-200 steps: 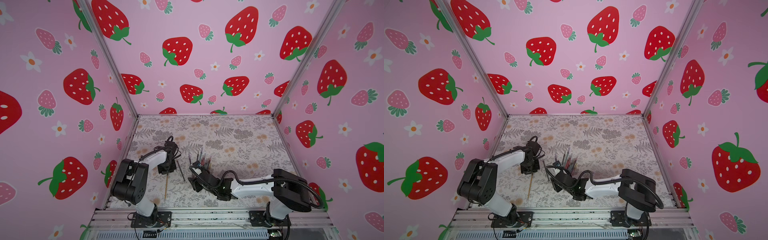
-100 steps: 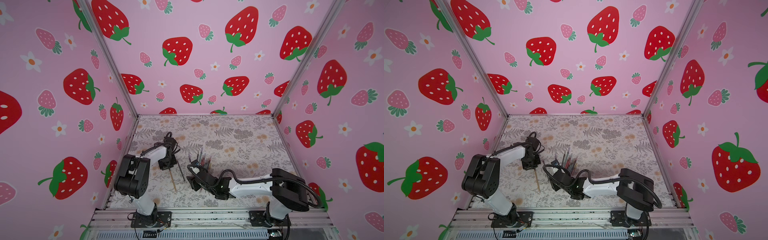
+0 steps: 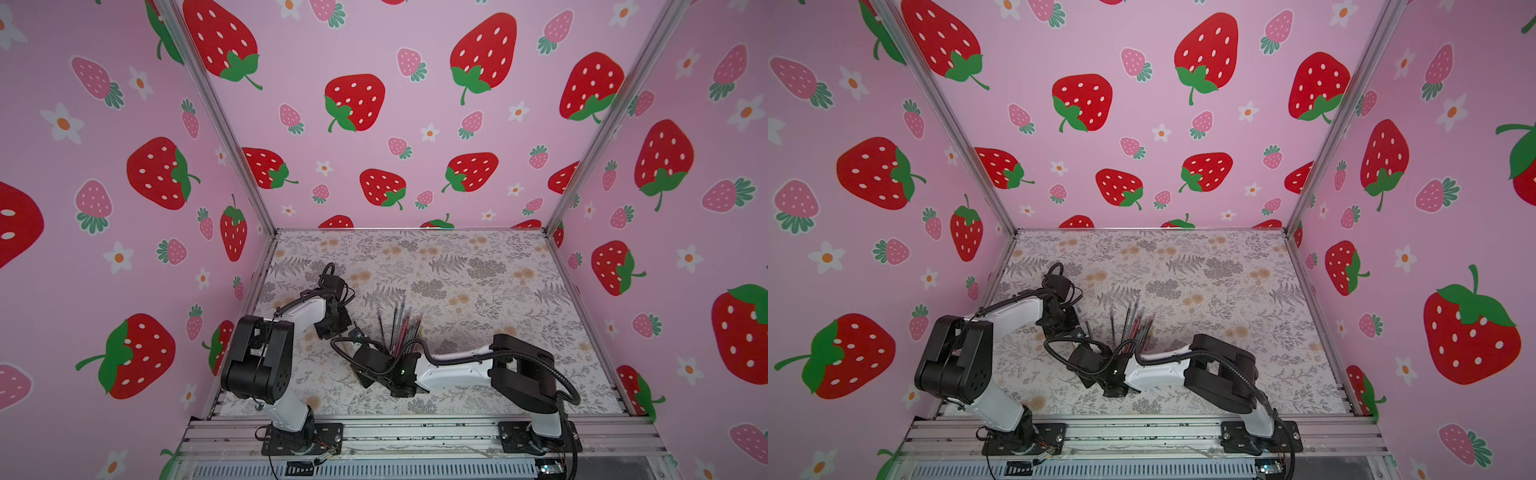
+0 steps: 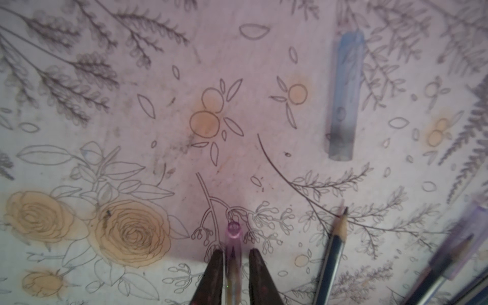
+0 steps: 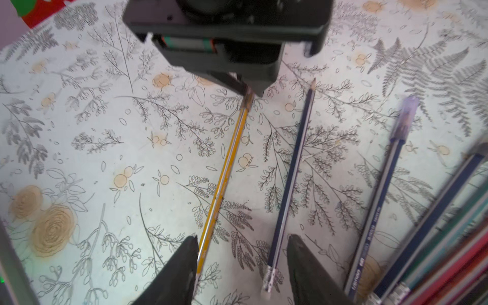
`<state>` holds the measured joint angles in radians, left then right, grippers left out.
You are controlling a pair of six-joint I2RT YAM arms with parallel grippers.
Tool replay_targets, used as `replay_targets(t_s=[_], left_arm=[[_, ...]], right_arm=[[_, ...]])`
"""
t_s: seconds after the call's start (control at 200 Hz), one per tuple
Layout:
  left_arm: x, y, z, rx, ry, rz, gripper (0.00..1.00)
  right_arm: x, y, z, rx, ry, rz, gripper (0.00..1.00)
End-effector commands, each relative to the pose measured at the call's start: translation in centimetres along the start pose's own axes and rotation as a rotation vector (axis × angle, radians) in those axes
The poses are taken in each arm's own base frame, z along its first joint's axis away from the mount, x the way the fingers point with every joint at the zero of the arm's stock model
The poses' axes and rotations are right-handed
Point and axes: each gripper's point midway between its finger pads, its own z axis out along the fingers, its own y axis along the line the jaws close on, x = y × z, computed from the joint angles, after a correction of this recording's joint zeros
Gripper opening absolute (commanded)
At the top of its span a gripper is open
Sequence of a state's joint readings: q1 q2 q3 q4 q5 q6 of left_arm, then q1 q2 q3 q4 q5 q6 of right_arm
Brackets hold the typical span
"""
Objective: Remove the protective cover of the pencils
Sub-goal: Adjust the pencil at the center of the board, then pick up the pencil from the center of the board.
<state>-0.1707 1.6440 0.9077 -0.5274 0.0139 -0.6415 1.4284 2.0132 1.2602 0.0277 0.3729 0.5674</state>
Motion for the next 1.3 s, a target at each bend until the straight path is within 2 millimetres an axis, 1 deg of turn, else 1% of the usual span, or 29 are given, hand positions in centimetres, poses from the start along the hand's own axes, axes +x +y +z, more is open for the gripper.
replay_targets(t_s=[0.0, 0.13, 0.375, 0.525, 0.675, 0.785, 0.795, 0.825, 1.126, 1.221, 1.296], left_arm=[[0.1, 0.4, 0.9, 0.011, 0.001, -0.025, 0.29], [0.0, 0.5, 0.9, 0.013, -0.008, -0.028, 0.33], [-0.1, 0.8, 1.0, 0.039, -0.011, -0.047, 0.33], [-0.1, 0.9, 0.6, 0.048, -0.024, -0.048, 0.34], [-0.3, 1.2, 0.0, 0.045, -0.048, -0.046, 0.40], [-0.3, 1.8, -0.5, 0.035, -0.067, -0.051, 0.43], [-0.3, 1.8, -0.5, 0.034, -0.068, -0.051, 0.43], [-0.3, 1.9, -0.7, 0.036, -0.074, -0.053, 0.43], [-1.3, 2.3, -2.3, 0.060, -0.140, -0.073, 0.49], [-1.8, 2.3, -2.9, 0.072, -0.163, -0.082, 0.56], [-2.2, 2.3, -3.5, 0.081, -0.184, -0.087, 0.61]], right_arm=[[1.0, 0.2, 0.8, 0.030, 0.068, -0.026, 0.55], [1.6, 0.8, 1.8, 0.031, 0.114, -0.048, 0.54], [1.9, 1.0, 2.7, 0.055, 0.156, -0.067, 0.53], [2.1, 1.2, 3.4, 0.065, 0.181, -0.076, 0.53], [2.8, 1.4, 4.6, 0.079, 0.212, -0.081, 0.53], [2.9, 1.6, 4.9, 0.070, 0.218, -0.073, 0.52], [3.0, 1.7, 5.0, 0.069, 0.219, -0.073, 0.50], [3.1, 1.7, 5.0, 0.066, 0.222, -0.070, 0.47], [3.5, 1.4, 5.3, 0.056, 0.229, -0.043, 0.26], [3.4, 1.4, 5.3, 0.056, 0.225, -0.039, 0.21], [3.0, 1.3, 5.2, 0.058, 0.217, -0.036, 0.20]])
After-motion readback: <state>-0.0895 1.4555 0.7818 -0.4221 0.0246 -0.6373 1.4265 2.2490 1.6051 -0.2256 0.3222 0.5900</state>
